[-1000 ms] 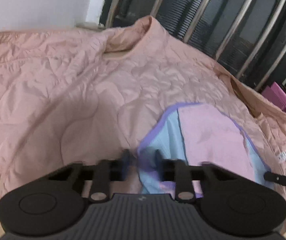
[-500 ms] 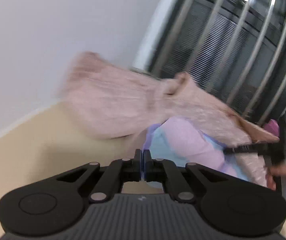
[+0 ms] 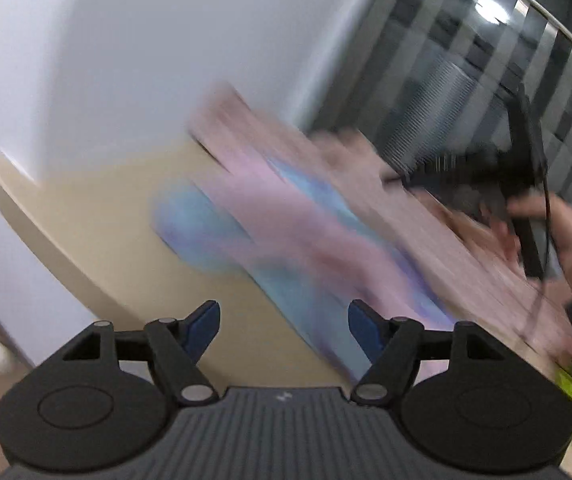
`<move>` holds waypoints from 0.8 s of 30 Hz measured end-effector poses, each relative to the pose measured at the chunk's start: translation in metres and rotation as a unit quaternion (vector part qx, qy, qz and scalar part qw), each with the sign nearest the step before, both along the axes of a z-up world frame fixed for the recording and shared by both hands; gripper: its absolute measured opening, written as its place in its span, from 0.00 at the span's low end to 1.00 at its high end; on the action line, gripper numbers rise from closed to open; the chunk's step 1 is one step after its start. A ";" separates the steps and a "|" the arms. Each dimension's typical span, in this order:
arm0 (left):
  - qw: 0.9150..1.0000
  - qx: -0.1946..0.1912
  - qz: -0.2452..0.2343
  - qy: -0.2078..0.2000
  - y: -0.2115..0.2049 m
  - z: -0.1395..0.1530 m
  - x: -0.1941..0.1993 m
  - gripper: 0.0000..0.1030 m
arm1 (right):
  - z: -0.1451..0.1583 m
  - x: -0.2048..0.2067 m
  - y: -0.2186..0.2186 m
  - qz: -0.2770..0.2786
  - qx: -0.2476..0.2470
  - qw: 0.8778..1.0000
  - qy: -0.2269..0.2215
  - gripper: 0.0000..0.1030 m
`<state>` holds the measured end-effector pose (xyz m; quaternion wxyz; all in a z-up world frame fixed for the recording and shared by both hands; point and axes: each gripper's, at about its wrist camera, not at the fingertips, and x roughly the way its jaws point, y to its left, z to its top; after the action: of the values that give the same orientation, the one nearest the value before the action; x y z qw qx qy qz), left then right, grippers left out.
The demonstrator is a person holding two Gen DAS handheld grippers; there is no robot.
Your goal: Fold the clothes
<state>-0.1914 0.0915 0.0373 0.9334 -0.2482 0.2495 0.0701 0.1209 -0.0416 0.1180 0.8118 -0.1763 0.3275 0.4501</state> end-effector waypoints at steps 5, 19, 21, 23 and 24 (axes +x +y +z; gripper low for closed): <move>0.996 -0.030 -0.080 0.028 -0.044 -0.017 0.009 0.68 | -0.011 -0.044 -0.104 -0.036 -0.030 0.999 -0.005 0.58; 0.996 -0.033 -0.065 0.056 -0.078 -0.027 -0.005 0.03 | -0.087 -0.071 -0.179 -0.136 -0.030 0.990 0.026 0.46; 0.996 -0.033 -0.072 0.051 -0.081 -0.025 -0.006 0.03 | -0.093 -0.077 -0.173 -0.134 -0.036 0.990 0.011 0.32; 0.996 -0.027 -0.072 0.048 -0.084 -0.026 -0.003 0.03 | -0.094 -0.082 -0.171 -0.129 -0.044 0.991 -0.002 0.16; 0.996 -0.031 -0.072 0.047 -0.085 -0.027 -0.001 0.03 | -0.095 -0.085 -0.170 -0.126 -0.048 0.991 -0.009 0.16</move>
<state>-0.1927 0.0070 0.0099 0.9152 -0.2549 0.3119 0.0067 0.0357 -0.2115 0.0234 0.8556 -0.1760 0.3613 0.3262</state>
